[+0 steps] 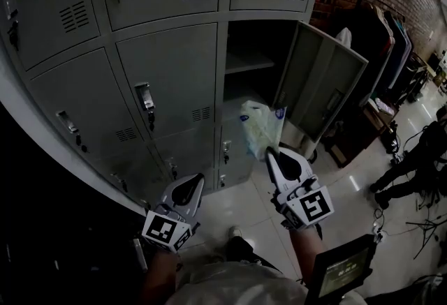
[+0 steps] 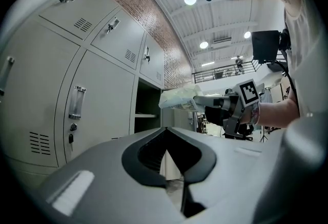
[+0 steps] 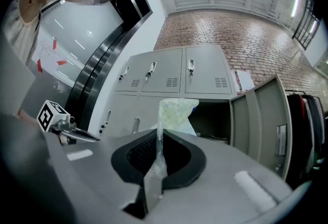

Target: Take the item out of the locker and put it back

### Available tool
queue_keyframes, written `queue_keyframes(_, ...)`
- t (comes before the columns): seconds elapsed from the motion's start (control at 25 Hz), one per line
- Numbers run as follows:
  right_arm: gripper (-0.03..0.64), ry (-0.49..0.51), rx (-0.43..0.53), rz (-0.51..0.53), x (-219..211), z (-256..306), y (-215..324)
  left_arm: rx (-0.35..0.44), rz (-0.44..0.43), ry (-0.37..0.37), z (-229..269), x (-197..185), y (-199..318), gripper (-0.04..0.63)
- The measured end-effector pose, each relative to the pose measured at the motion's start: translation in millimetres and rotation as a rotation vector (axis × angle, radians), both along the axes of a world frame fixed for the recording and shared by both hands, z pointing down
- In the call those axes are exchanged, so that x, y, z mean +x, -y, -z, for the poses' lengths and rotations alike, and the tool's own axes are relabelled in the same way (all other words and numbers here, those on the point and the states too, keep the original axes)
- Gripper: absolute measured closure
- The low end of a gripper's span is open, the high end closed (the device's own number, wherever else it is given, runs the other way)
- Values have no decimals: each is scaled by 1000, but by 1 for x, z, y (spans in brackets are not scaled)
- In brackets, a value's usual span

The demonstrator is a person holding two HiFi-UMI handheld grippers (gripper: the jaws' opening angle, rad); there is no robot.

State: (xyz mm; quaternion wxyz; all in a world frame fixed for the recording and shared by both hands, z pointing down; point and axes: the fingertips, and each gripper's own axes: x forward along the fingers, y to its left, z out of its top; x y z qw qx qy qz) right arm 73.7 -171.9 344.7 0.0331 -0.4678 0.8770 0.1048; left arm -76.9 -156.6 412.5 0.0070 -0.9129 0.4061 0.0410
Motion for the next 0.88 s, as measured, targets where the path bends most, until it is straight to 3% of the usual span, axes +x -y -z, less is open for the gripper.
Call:
queue_keyframes(0.28, 614, 20, 12, 36, 16, -10, 85, 13, 32, 18, -6, 13, 72, 589)
queue_keyframes(0.6, 614, 14, 56, 85, 37, 19, 191, 79, 43, 25, 25, 51, 168, 589)
queue_keyframes(0.88, 614, -44, 57, 31, 42, 17, 245, 59, -7, 60, 24, 63, 205, 589)
